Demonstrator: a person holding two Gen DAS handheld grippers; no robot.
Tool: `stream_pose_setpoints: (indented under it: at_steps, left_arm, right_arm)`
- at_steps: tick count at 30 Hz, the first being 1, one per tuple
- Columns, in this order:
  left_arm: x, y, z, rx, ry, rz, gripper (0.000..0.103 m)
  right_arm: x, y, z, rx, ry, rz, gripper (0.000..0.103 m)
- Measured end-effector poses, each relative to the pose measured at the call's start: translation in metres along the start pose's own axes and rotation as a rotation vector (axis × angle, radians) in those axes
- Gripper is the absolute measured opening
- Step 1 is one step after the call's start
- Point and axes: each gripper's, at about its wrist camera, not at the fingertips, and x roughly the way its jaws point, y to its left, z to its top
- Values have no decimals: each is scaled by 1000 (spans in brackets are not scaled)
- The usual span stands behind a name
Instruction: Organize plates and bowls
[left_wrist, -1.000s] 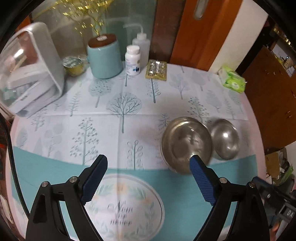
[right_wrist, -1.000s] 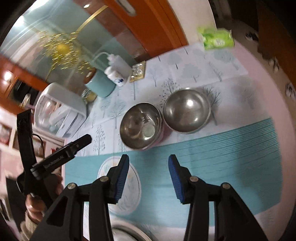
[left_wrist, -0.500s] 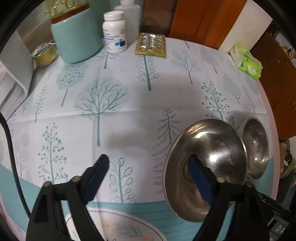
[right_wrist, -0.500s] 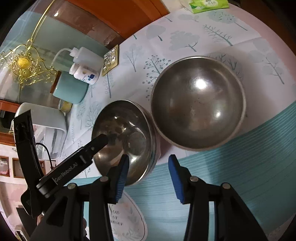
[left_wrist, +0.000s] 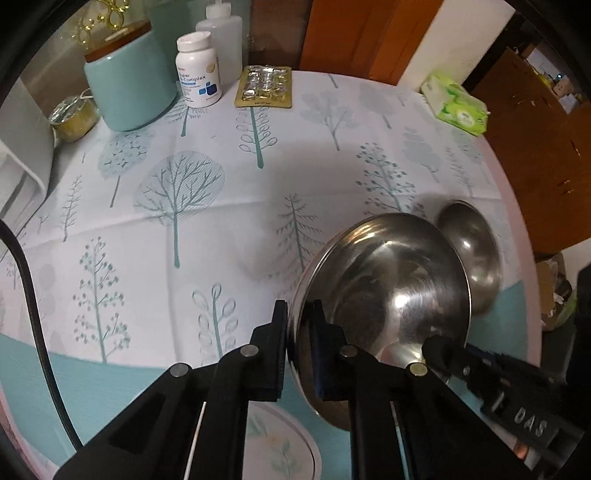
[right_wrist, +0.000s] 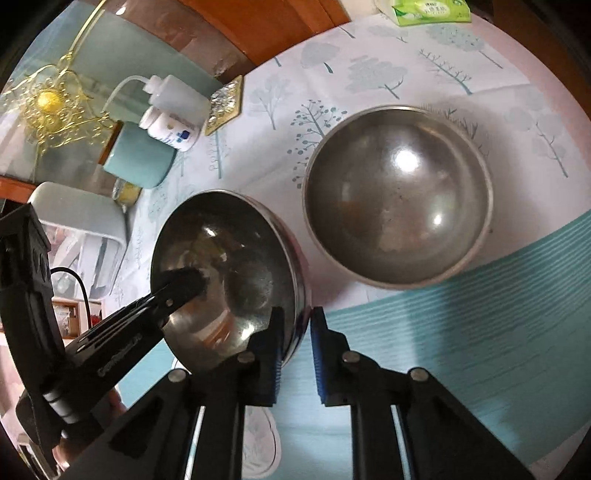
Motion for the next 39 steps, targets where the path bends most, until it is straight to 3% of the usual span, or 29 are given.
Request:
stream_pose_setpoints:
  at_steps: [12, 20, 28, 39]
  left_arm:
    - [-99, -34, -60, 33, -27, -3, 9]
    - [-150, -80, -131, 57, -45, -42, 10]
    - [-159, -114, -210, 41, 14, -87, 11]
    - [-132, -141, -305, 5, 111, -135, 12]
  right_arm:
    - [-90, 13, -37, -156, -13, 22, 12]
    - [-150, -7, -87, -256, 0, 14, 11]
    - [-174, -38, -155, -345, 51, -24, 11]
    - [-165, -87, -238, -395, 129, -72, 11]
